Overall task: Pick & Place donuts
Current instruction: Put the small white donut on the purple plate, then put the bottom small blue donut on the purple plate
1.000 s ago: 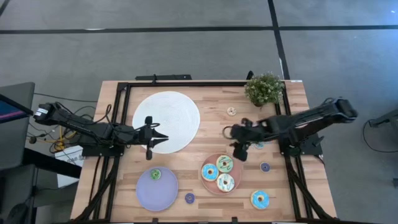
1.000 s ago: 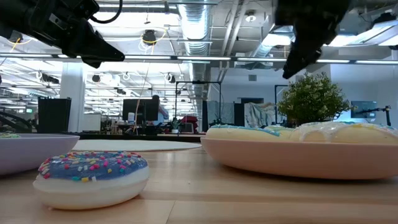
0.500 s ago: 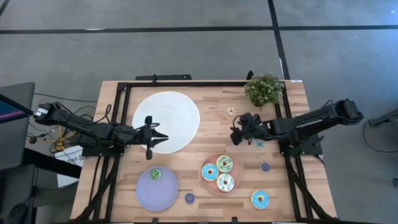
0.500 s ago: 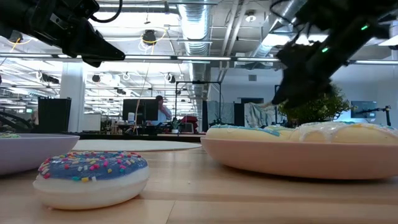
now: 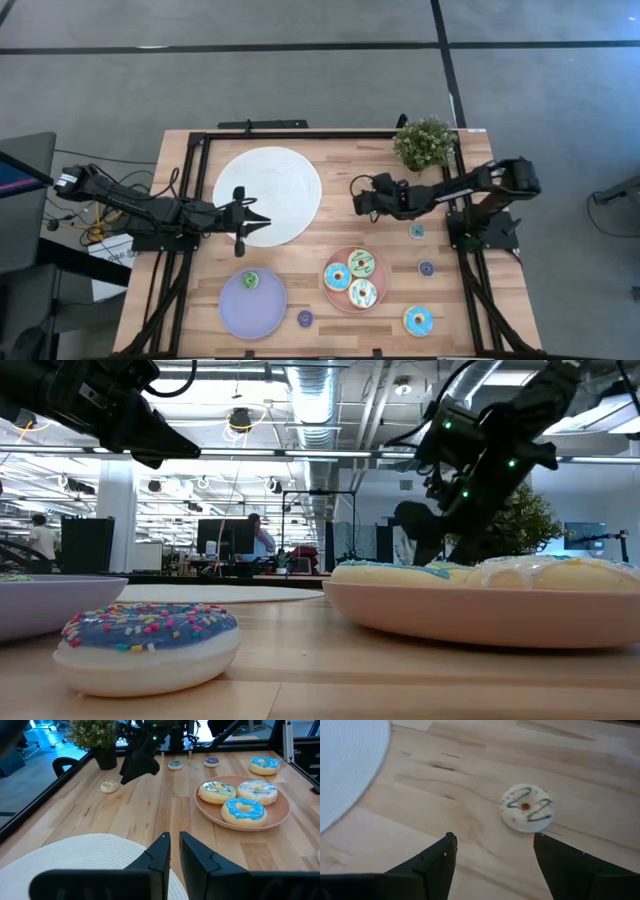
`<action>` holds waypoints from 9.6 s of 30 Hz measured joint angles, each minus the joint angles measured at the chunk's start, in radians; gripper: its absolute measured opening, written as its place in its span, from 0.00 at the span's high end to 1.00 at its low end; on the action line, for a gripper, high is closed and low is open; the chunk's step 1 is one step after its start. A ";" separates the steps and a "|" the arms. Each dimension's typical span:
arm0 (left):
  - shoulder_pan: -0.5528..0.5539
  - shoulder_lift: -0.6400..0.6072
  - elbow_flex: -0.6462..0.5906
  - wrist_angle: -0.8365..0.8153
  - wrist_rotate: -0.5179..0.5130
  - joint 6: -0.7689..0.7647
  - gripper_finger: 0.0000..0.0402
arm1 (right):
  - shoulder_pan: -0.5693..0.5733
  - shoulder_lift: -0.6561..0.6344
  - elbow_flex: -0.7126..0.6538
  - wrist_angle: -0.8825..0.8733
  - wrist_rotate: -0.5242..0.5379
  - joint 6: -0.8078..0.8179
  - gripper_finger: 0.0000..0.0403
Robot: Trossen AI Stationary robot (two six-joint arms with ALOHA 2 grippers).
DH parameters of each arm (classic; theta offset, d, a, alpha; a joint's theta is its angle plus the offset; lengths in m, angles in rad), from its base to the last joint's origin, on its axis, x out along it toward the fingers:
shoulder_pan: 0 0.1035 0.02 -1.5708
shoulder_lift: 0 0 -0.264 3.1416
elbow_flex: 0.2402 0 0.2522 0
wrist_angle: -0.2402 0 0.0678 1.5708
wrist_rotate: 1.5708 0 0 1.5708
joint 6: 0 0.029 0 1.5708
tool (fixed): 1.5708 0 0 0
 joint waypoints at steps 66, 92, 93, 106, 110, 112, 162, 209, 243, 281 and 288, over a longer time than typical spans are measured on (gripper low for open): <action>0.000 0.000 0.000 -0.004 0.003 -0.004 0.92 | 0.207 -0.042 0.032 0.551 -0.316 -0.584 0.61; 0.000 0.000 0.000 -0.012 -0.006 -0.004 0.92 | 0.431 0.529 0.772 0.326 -0.374 -0.763 0.63; 0.000 0.000 0.000 -0.013 -0.006 -0.003 0.92 | 0.432 0.545 0.790 0.317 -0.374 -0.763 0.63; 0.001 0.000 0.000 -0.038 -0.006 -0.003 0.92 | 0.438 0.642 0.872 0.290 -0.377 -0.716 0.63; 0.001 0.000 0.000 -0.040 -0.006 -0.003 0.92 | 0.438 0.664 0.872 0.290 -0.400 -0.693 0.63; 0.001 0.000 0.000 -0.040 -0.006 -0.003 0.92 | 0.438 0.665 0.872 0.299 -0.400 -0.693 0.63; 0.001 0.000 0.000 -0.055 -0.006 -0.010 0.92 | 0.411 0.868 1.136 0.178 -0.505 -0.727 0.42; 0.001 0.000 0.000 -0.051 -0.005 0.003 0.92 | 0.175 -0.040 0.180 0.245 -0.530 -0.732 0.64; 0.000 0.185 0.117 0.015 -0.078 -0.055 0.99 | -0.052 -0.194 -0.119 0.512 -0.665 -0.841 0.66; -0.308 1.147 1.136 -0.265 -0.358 -0.340 1.00 | -0.074 -0.264 -0.140 0.351 -0.690 -0.894 0.66; -0.341 1.160 1.159 -0.277 -0.437 -0.494 1.00 | -0.074 -0.264 -0.139 0.359 -0.691 -0.894 0.66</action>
